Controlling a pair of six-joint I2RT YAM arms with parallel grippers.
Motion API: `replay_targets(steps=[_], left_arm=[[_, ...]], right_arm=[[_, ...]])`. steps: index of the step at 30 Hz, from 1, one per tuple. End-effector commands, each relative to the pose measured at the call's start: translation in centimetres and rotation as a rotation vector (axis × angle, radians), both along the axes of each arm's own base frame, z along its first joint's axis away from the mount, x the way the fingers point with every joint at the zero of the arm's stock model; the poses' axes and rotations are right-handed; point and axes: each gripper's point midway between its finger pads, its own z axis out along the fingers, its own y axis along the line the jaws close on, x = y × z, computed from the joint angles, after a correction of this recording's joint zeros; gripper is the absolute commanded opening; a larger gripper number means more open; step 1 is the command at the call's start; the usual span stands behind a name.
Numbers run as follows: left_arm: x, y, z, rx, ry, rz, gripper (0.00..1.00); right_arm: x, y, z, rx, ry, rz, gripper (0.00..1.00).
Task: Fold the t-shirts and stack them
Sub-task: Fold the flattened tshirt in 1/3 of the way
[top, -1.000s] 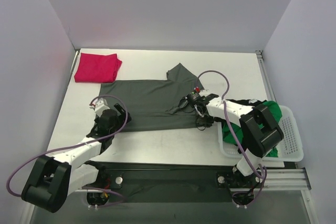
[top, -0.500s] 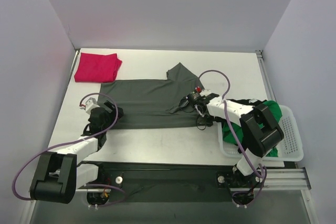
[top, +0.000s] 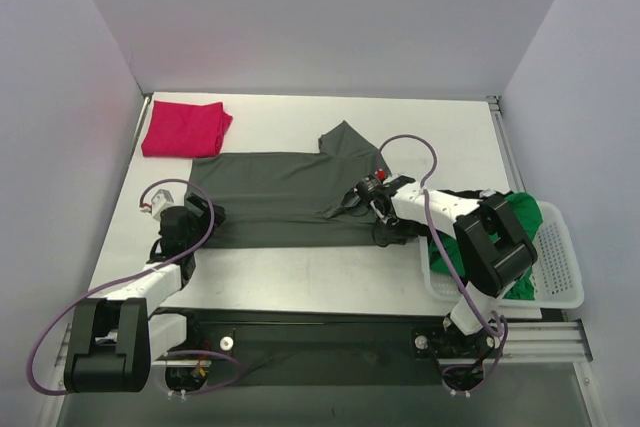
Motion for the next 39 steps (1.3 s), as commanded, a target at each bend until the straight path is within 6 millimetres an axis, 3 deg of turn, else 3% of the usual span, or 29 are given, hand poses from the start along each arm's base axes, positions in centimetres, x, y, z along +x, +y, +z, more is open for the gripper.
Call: replay_targets(steps=[1,10,16,19,25,28,31,32,35,39], left_arm=[[-1.5,0.3,-2.0,0.017,0.083,-0.008,0.97],[-1.3,0.8,-1.4,0.002,0.063,0.002,0.97],[-1.0,1.0,1.3,0.043,0.003,0.003,0.97],[-0.8,-0.2,3.2,0.090,-0.033,-0.029,0.97],[-0.7,-5.2,5.7,0.144,-0.086,-0.125,0.97],[-0.3,-7.9,5.7,0.124,-0.103,-0.179,0.97],[0.3,-9.9,3.7,0.112,-0.065,-0.228,0.97],[0.8,-10.5,3.9,0.096,-0.083,-0.234,0.97],[1.0,-11.2,1.9,0.082,-0.029,-0.249,0.97],[0.6,-10.6,0.1,0.091,0.017,-0.236,0.97]], right_arm=[[-0.5,-1.7,1.2,-0.110,0.020,-0.008,0.35],[-0.7,-0.6,0.6,-0.038,0.036,-0.001,0.35],[-0.8,0.3,0.9,0.036,0.014,-0.008,0.36],[-0.9,0.2,1.3,0.052,-0.005,-0.017,0.36],[-1.3,0.4,1.7,0.094,-0.031,-0.017,0.39],[-1.4,0.3,1.7,0.097,-0.033,-0.021,0.38],[-1.5,0.4,1.6,0.108,-0.033,-0.015,0.38],[-1.6,0.4,1.7,0.115,-0.035,-0.015,0.38],[-1.7,0.3,1.7,0.117,-0.033,-0.017,0.38],[-1.7,0.1,1.6,0.114,-0.032,-0.019,0.38]])
